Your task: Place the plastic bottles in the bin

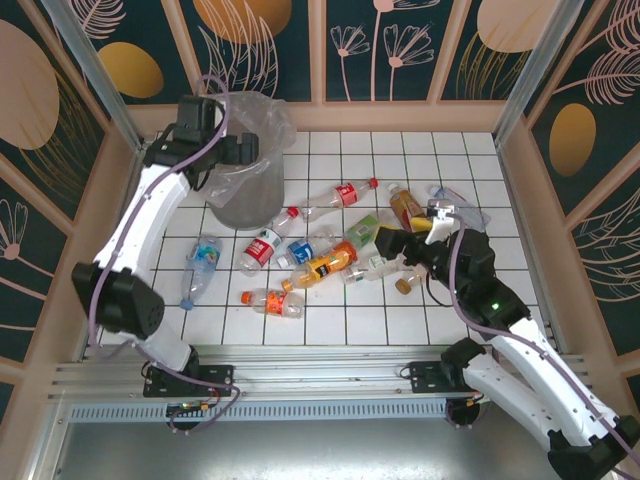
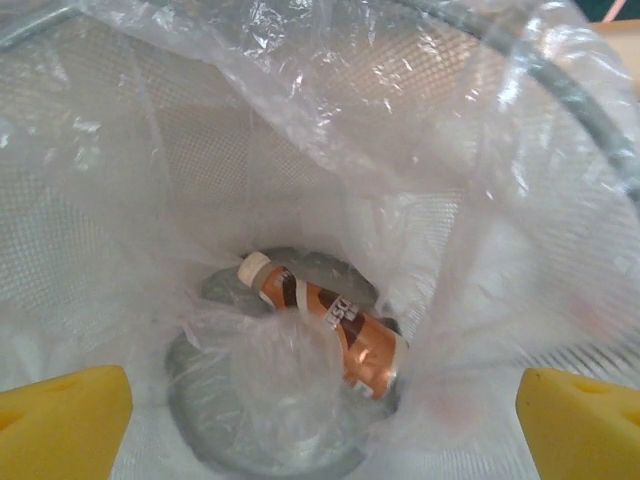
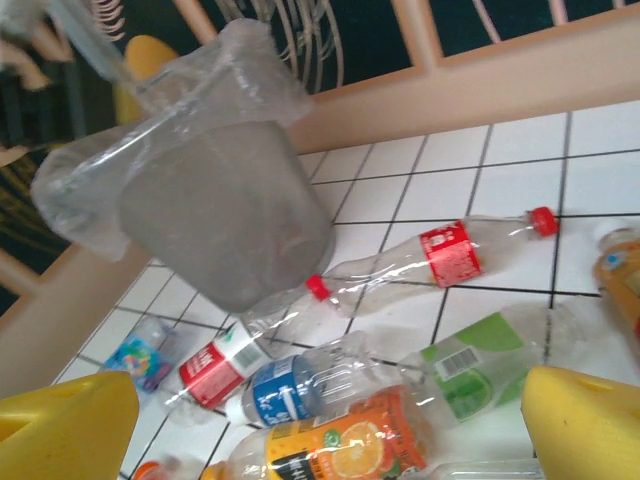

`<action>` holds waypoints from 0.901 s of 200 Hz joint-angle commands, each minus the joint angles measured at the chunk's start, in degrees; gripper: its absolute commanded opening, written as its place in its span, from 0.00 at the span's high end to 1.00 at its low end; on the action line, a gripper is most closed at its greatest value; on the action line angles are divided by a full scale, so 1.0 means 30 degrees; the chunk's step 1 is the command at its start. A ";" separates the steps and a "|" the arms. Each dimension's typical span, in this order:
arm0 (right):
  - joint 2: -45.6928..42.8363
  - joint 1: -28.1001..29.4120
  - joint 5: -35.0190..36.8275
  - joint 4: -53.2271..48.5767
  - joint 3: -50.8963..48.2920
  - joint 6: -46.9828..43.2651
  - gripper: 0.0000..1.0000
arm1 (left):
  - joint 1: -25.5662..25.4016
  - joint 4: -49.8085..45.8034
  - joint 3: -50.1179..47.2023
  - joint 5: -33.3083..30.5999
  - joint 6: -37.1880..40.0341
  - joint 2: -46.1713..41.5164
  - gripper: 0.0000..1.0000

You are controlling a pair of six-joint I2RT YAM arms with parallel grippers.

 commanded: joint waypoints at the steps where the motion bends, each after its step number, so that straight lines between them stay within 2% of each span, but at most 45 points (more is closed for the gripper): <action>1: 0.0719 -0.0105 0.1409 -0.1356 0.1359 0.0828 0.01 | 0.0162 0.2313 -0.2075 0.0704 -0.0434 -0.2130 0.01; 13: 0.1156 -0.0115 0.1635 -0.1899 0.1856 0.1365 0.01 | 0.0150 0.2956 -0.3372 0.1026 -0.0529 -0.3519 0.01; 47: 0.1612 -0.0115 0.1591 -0.2463 0.1903 0.1518 0.01 | 0.0143 0.3988 -0.6785 0.4390 -0.0297 -0.7092 0.01; 68: 0.2112 -0.0108 0.0979 -0.3574 0.2412 0.2093 0.01 | -0.0071 0.4328 -0.8798 0.5545 -0.0472 -0.9383 0.01; 118: 0.1454 -0.0071 0.0713 -0.4289 0.1736 0.3197 0.01 | -0.0403 0.4642 -1.1285 0.5050 -0.0369 -1.3768 0.01; 137: 0.1074 -0.0056 -0.0252 -0.4003 0.1200 0.3418 0.01 | -0.0398 0.4795 -1.1722 0.5869 -0.0269 -1.4712 0.01; 164: 0.1396 -0.0071 -0.0739 -0.4604 0.1338 0.3723 0.01 | -0.0462 0.3574 -1.1938 0.8445 -0.0280 -1.4697 0.01; 180: 0.1481 -0.0032 -0.1116 -0.4785 0.1507 0.3716 0.01 | -0.0494 0.3040 -1.2144 0.8818 -0.0868 -1.4710 0.01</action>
